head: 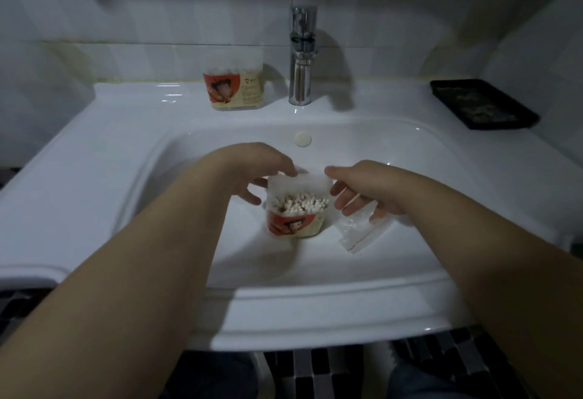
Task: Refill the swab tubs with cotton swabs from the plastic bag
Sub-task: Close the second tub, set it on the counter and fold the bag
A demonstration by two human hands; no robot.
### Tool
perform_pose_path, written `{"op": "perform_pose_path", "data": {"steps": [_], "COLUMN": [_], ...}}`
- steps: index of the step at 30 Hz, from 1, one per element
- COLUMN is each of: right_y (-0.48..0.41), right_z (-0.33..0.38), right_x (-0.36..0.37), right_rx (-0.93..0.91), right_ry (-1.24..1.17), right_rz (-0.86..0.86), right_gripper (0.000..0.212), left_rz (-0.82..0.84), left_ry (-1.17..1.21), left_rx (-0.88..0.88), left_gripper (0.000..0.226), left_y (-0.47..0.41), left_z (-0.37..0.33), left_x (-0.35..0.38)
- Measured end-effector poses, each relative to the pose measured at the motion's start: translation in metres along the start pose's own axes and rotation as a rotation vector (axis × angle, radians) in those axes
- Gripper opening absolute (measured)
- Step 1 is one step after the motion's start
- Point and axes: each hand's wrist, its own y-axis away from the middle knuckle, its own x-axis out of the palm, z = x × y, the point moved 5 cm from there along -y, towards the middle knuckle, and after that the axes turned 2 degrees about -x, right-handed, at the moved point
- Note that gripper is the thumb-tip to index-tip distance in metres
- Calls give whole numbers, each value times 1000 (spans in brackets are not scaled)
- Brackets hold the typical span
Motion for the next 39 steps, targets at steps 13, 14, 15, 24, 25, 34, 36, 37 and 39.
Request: {"op": "perform_pose_path", "data": {"steps": [13, 14, 15, 24, 25, 34, 36, 37, 39], "right_y": [7, 8, 7, 9, 10, 15, 16, 17, 17], "right_z": [4, 5, 5, 11, 13, 24, 23, 22, 22], "right_x": [5, 5, 6, 22, 24, -2, -13, -17, -21], "right_rx": [-62, -68, -76, -240, -268, -458, -468, -468, -471], "right_ry": [115, 111, 100, -7, 21, 34, -75, -110, -145], "right_rz": [58, 60, 58, 172, 172, -88, -136, -150, -159], "right_gripper": [18, 18, 18, 73, 79, 73, 71, 70, 67], "left_rz": [266, 282, 297, 274, 259, 168, 187, 180, 119], "left_ry": [-46, -17, 3, -4, -7, 92, 107, 93, 34], "left_rx": [0, -1, -2, 82, 93, 265, 343, 376, 425], "left_gripper": [63, 63, 63, 57, 55, 46, 57, 62, 74], "left_y": [-3, -5, -6, -13, -13, -10, -7, -6, -3], "left_z": [22, 24, 26, 29, 28, 11, 3, 0, -3], "left_x": [11, 13, 13, 10, 10, 2, 2, 1, 1]}}
